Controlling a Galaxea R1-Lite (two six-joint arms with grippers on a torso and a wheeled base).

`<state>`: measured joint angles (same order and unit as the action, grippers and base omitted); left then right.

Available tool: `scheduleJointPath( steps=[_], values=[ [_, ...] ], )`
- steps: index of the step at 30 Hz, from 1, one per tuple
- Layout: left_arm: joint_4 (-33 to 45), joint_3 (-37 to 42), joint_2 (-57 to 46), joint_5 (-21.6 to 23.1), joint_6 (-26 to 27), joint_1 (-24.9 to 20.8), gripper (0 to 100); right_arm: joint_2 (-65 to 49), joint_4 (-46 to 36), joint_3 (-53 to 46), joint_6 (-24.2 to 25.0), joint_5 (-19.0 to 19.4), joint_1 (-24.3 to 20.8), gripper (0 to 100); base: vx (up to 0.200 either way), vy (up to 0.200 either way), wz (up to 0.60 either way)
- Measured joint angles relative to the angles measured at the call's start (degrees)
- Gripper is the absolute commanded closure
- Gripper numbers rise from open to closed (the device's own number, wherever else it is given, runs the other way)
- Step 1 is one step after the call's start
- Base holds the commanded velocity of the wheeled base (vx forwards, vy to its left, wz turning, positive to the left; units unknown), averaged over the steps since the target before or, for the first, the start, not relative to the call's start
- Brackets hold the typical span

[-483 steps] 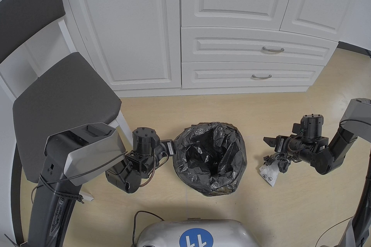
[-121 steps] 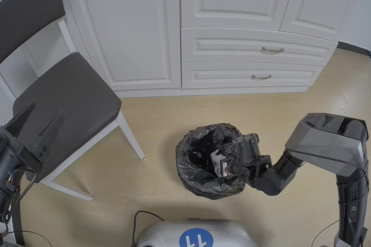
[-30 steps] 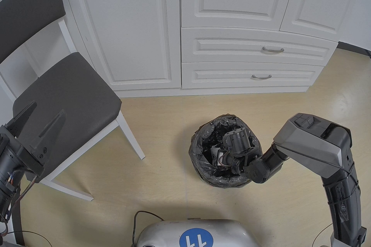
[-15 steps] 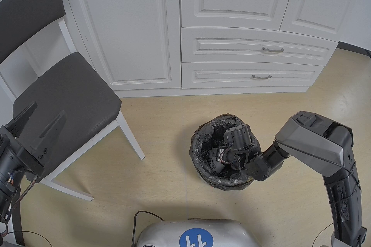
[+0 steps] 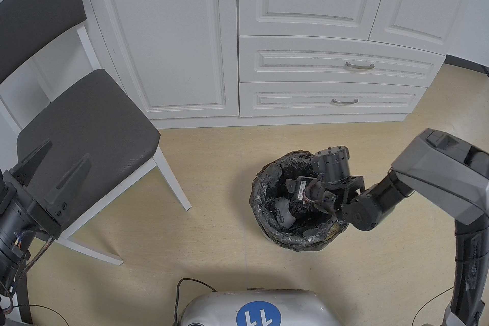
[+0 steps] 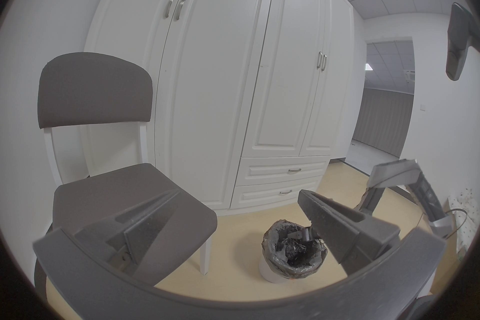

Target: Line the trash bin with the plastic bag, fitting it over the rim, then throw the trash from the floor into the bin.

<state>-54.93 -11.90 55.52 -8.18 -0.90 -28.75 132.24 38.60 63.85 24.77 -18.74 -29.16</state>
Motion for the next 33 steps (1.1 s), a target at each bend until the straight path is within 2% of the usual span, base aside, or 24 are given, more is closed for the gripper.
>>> scheduleJointPath(
  steps=[5,8,13,17,20,24,27,30,33],
  values=[
    [0.02,1.29,0.05,-0.55,-0.07,-0.46,0,-6.36,4.62,-9.91,-1.38,0.73,0.04,0,0.000,0.000,0.00],
    [0.06,2.39,0.00,-1.80,-0.13,-0.41,0,-9.97,11.82,-16.99,-3.12,1.01,0.50,0,0.000,0.000,0.00],
    [0.11,3.63,-0.74,-5.39,-0.13,1.27,0,-16.03,27.55,-29.21,-9.40,1.50,3.12,0,0.000,0.000,0.00],
    [2.05,4.05,-2.82,-7.45,-0.10,4.24,0,-22.56,41.70,-40.05,-16.21,2.29,8.46,0,0.000,0.000,0.00],
    [6.38,3.25,-5.17,-8.20,-0.05,6.25,0,-28.00,46.53,-45.50,-19.44,3.25,13.43,0,0.000,0.000,0.00],
    [16.37,0.02,-9.41,-8.89,0.01,8.19,0,-36.27,47.70,-49.47,-21.87,4.97,19.05,0,0.000,0.000,0.00],
    [23.74,-3.50,-12.78,-9.14,0.04,9.37,0,-42.80,46.42,-50.66,-22.88,5.80,21.66,0,0.000,0.000,0.00],
    [29.12,-6.92,-15.86,-9.22,0.04,11.22,0,-49.91,42.42,-50.99,-23.33,6.27,23.04,0,0.000,0.000,0.00],
    [33.51,-10.06,-18.55,-9.33,0.04,13.37,0,-57.27,34.45,-50.32,-23.58,6.58,23.45,0,0.000,0.000,0.00]
  ],
)
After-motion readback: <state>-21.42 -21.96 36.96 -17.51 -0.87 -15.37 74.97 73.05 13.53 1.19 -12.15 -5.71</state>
